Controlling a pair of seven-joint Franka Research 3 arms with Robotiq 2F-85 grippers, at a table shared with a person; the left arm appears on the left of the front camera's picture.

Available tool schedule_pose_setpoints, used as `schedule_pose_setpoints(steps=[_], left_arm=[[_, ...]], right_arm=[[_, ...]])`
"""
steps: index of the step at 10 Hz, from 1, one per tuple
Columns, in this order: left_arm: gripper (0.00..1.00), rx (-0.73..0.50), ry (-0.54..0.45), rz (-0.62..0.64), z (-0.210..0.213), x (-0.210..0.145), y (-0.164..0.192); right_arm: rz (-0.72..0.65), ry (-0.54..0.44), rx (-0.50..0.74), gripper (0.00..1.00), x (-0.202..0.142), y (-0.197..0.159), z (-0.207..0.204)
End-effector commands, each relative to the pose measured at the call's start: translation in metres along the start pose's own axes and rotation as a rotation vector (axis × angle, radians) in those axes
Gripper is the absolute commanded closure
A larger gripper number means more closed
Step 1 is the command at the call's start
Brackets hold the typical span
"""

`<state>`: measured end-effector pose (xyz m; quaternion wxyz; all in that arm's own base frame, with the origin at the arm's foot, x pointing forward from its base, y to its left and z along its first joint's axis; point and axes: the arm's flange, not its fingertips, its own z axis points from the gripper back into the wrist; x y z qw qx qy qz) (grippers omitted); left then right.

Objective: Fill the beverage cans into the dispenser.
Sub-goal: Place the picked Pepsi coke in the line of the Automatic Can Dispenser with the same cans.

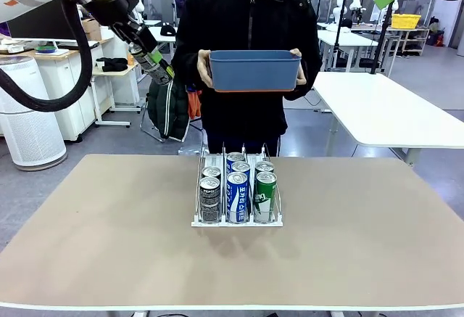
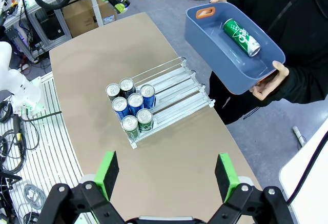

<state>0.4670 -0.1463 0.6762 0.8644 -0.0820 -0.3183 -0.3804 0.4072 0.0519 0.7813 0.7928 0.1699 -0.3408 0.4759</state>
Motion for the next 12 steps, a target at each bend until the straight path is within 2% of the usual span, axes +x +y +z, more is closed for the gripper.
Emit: schedule_pose_setpoints(steps=[1,3,4,6,8,9,12], left_arm=[[0.43,0.023,0.021,0.036,-0.007,-0.008,-0.034],[0.43,0.053,0.053,0.012,-0.029,-0.018,-0.065],[0.43,0.042,0.046,0.001,-0.04,-0.021,-0.076],[0.43,-0.019,0.107,-0.047,-0.062,-0.028,-0.103],[0.43,-0.011,0.1,-0.047,-0.06,-0.025,-0.09],[0.43,-0.039,0.121,-0.046,-0.069,-0.028,-0.107],[0.43,-0.039,0.121,-0.046,-0.069,-0.028,-0.107]], right_arm=[[-0.002,-0.006,0.009,0.0,0.0,0.0,-0.001],[-0.002,-0.006,0.009,0.0,0.0,0.0,-0.001],[-0.002,-0.006,0.009,0.0,0.0,0.0,-0.001],[-0.002,-0.006,0.009,0.0,0.0,0.0,-0.001],[-0.002,-0.006,0.009,0.0,0.0,0.0,-0.001],[-0.002,-0.006,0.009,0.0,0.0,0.0,-0.001],[-0.002,-0.006,0.009,0.0,0.0,0.0,-0.001]])
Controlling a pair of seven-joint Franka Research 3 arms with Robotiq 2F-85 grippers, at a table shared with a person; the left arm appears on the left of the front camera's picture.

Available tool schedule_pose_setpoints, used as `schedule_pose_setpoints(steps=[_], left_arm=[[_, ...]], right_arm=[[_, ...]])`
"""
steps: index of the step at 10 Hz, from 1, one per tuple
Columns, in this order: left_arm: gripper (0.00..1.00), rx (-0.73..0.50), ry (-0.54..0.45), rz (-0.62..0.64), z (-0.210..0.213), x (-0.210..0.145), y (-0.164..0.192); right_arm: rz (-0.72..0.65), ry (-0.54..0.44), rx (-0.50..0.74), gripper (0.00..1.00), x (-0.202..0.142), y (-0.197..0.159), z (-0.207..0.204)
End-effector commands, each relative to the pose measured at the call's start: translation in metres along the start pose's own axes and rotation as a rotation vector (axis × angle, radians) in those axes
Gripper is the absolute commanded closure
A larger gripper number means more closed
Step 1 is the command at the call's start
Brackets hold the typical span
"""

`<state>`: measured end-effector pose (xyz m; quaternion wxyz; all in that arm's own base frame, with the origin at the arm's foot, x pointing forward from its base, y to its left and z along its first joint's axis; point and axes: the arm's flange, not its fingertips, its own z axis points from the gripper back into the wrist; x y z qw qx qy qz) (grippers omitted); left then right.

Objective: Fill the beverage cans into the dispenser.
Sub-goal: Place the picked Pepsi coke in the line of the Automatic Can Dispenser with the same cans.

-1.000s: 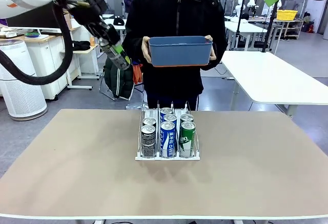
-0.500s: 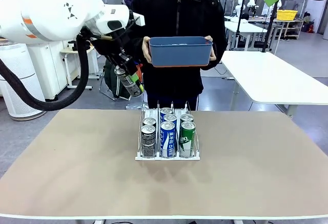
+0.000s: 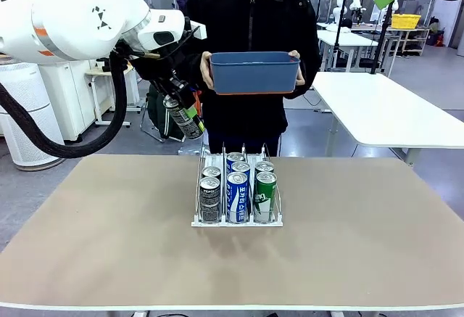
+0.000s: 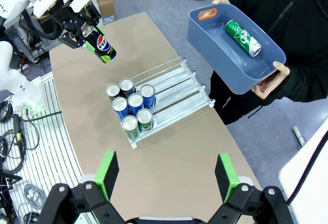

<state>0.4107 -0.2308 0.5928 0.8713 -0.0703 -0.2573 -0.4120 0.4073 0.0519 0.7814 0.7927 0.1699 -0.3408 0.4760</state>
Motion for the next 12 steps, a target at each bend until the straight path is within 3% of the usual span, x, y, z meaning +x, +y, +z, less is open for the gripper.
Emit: schedule_pose_setpoints(steps=[1,3,7,8,10,12], left_arm=[[0.43,0.007,-0.003,0.002,0.002,0.0,0.001],[0.43,0.042,0.017,-0.022,0.002,0.001,-0.009],[0.43,0.233,-0.017,-0.029,-0.018,-0.017,-0.076],[0.43,0.232,-0.051,-0.036,-0.019,-0.021,-0.09],[0.43,0.269,-0.009,-0.032,-0.028,-0.035,-0.118],[0.43,0.166,0.006,-0.043,-0.046,-0.05,-0.138]], right_arm=[[-0.002,-0.006,0.009,0.0,0.0,0.0,-0.001],[-0.002,-0.006,0.009,0.0,0.0,0.0,-0.001],[-0.002,-0.006,0.009,0.0,0.0,0.0,-0.001],[-0.002,-0.006,0.009,0.0,0.0,0.0,-0.001],[-0.002,-0.006,0.009,0.0,0.0,0.0,-0.001],[-0.002,-0.006,0.009,0.0,0.0,0.0,-0.001]])
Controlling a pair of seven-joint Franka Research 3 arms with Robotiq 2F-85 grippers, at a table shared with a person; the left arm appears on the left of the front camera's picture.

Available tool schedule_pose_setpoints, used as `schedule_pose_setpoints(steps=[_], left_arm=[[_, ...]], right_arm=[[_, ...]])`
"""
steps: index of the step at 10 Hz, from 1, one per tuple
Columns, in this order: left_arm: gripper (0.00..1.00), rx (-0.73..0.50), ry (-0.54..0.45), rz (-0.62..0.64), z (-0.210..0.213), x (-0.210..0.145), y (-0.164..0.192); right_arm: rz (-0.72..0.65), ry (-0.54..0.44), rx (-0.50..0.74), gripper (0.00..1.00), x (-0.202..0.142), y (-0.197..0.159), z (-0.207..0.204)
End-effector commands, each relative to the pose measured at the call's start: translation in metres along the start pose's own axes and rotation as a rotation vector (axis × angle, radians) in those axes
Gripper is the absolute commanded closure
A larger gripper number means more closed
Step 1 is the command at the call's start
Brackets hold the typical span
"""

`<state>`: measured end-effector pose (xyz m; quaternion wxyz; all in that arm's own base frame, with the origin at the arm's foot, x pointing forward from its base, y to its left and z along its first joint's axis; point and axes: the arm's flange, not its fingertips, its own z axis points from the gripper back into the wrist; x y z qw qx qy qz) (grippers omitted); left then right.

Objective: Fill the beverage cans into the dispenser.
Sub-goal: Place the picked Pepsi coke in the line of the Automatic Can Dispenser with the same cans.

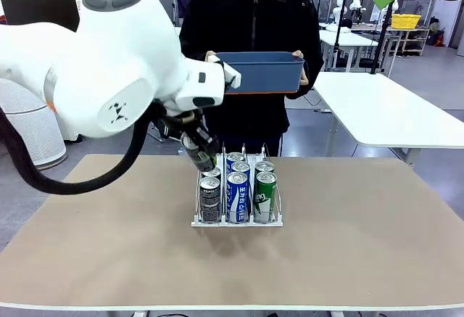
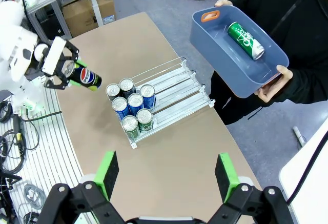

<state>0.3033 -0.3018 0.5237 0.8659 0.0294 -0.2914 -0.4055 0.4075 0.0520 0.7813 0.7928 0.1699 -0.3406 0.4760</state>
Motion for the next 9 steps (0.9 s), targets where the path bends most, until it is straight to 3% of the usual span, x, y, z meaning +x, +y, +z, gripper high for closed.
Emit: schedule_pose_setpoints(steps=[1,7,9], left_arm=[[0.43,-0.107,0.008,0.014,-0.016,-0.011,-0.016],[0.43,-0.229,0.096,0.007,-0.066,-0.029,-0.022],[0.43,-0.232,0.095,-0.052,-0.044,-0.026,-0.016]], right_arm=[[-0.002,-0.006,0.008,0.0,0.0,0.0,-0.001],[-0.002,-0.006,0.008,0.0,0.0,0.0,-0.001],[-0.002,-0.006,0.008,0.0,0.0,0.0,-0.001]])
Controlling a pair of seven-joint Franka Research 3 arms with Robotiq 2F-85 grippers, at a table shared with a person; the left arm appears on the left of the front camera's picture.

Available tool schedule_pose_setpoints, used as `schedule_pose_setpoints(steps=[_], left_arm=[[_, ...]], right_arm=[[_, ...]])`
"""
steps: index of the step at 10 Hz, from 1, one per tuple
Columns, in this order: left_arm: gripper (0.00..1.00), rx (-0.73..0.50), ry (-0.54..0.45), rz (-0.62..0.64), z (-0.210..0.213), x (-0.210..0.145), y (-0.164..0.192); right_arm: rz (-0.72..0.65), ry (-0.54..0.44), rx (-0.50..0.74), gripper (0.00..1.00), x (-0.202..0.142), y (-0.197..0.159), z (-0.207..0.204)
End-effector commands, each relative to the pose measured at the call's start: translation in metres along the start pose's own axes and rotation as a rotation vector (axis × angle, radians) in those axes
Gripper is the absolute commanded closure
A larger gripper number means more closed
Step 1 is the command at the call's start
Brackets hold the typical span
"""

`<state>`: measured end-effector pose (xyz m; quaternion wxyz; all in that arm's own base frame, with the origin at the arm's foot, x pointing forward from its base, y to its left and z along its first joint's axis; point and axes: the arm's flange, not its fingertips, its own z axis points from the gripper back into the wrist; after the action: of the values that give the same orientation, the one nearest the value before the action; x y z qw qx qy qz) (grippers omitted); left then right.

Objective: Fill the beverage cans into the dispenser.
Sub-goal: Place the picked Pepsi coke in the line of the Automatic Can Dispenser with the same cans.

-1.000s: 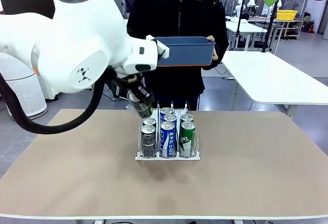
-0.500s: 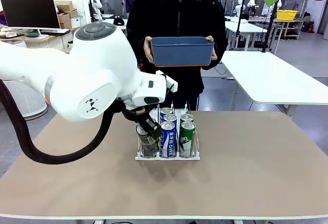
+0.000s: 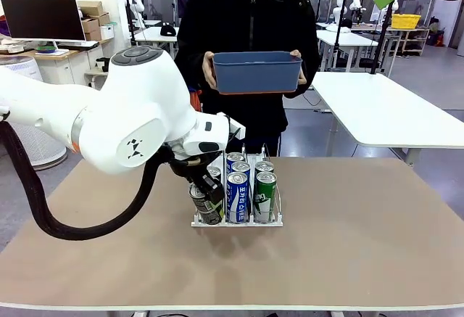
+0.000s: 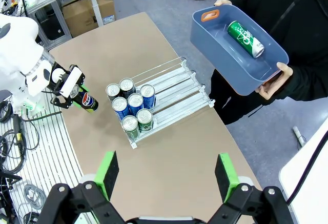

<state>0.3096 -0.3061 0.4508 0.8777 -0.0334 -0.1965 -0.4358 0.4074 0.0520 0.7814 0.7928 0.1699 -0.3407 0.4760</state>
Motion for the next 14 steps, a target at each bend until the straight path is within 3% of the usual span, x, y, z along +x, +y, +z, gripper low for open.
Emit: schedule_pose_setpoints(steps=[1,4,8,14], left_arm=[[0.43,0.0,0.004,0.022,-0.004,-0.001,-0.002],[0.43,0.022,-0.002,-0.042,0.007,0.001,-0.001],[0.43,0.088,0.012,0.003,-0.003,0.004,0.026],[0.43,0.053,-0.01,0.061,-0.026,0.01,0.048]], right_arm=[[-0.002,-0.006,0.009,0.0,0.0,0.0,-0.001],[-0.002,-0.006,0.009,0.0,0.0,0.0,-0.001],[-0.002,-0.006,0.009,0.0,0.0,0.0,-0.001],[-0.002,-0.006,0.009,0.0,0.0,0.0,-0.001]])
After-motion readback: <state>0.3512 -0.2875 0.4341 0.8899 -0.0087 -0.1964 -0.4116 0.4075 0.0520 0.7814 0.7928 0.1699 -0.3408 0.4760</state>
